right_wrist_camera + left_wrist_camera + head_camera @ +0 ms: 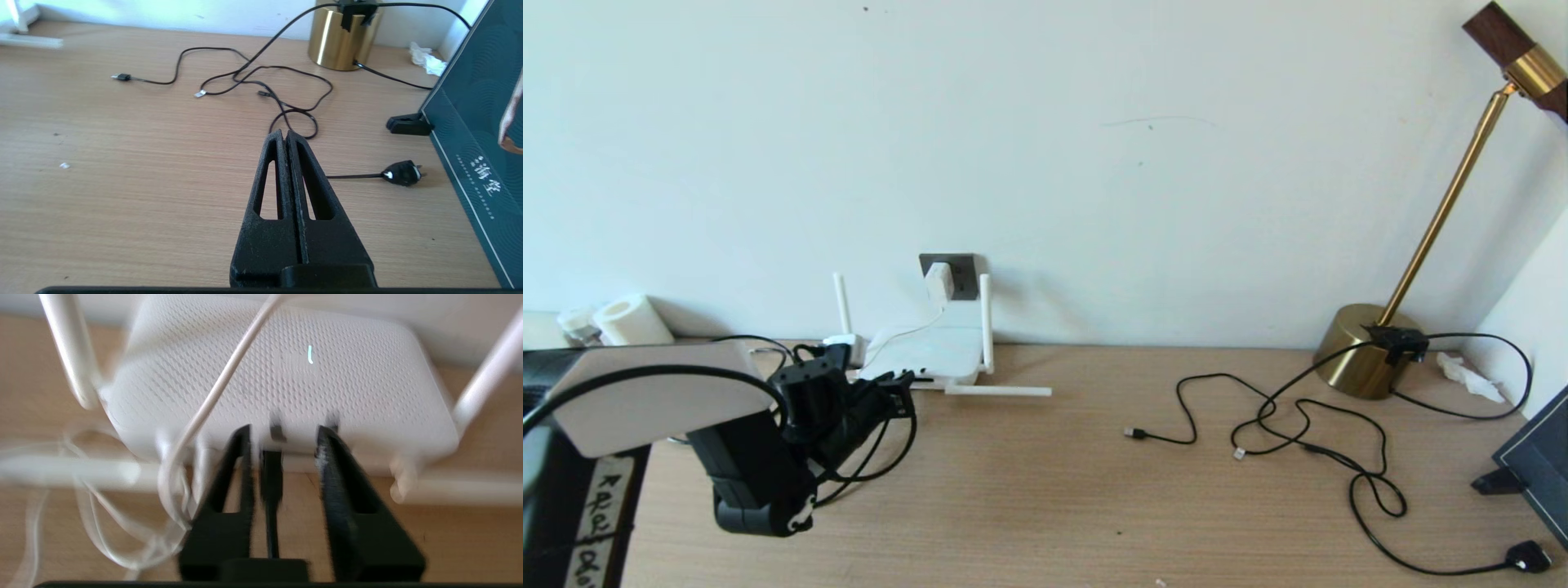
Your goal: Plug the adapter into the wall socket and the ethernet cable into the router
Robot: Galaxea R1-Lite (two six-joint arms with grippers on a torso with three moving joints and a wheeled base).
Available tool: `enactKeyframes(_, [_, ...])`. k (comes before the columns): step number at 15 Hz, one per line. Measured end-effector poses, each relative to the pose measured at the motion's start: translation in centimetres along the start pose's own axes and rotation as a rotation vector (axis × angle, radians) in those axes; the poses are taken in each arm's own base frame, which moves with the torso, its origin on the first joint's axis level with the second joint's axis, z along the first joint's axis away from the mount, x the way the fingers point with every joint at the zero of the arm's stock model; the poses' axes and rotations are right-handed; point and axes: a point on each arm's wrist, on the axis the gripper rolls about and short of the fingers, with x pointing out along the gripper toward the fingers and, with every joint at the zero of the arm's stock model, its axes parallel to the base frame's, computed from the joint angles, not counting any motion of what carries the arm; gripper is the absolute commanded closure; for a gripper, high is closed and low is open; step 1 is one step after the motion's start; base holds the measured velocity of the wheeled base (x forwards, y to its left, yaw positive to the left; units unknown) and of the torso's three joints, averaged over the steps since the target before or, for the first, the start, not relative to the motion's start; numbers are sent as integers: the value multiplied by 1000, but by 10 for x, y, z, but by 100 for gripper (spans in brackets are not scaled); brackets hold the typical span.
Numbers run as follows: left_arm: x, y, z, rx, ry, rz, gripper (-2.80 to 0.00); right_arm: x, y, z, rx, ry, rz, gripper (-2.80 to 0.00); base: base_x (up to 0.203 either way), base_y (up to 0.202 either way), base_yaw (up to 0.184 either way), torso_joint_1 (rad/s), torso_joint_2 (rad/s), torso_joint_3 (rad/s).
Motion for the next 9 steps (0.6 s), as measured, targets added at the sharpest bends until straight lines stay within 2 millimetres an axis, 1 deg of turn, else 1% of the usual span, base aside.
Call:
enactKeyframes(3, [-4, -1, -4, 3, 17, -3, -280, 0, 0, 0, 0, 0, 0, 0, 0, 0, 0, 0, 0, 0])
enactKeyframes(6, [-14, -2, -8, 3, 43, -6, -280, 0, 0, 0, 0, 0, 0, 0, 0, 0, 0, 0, 0, 0])
enactKeyframes(8, [-29, -8, -1, 6, 42, -26, -280, 0, 0, 0, 0, 0, 0, 0, 0, 0, 0, 0, 0, 0])
enactKeyframes(9, [-40, -15, 8, 9, 30, -46, -280, 0, 0, 0, 0, 0, 0, 0, 0, 0, 0, 0, 0, 0])
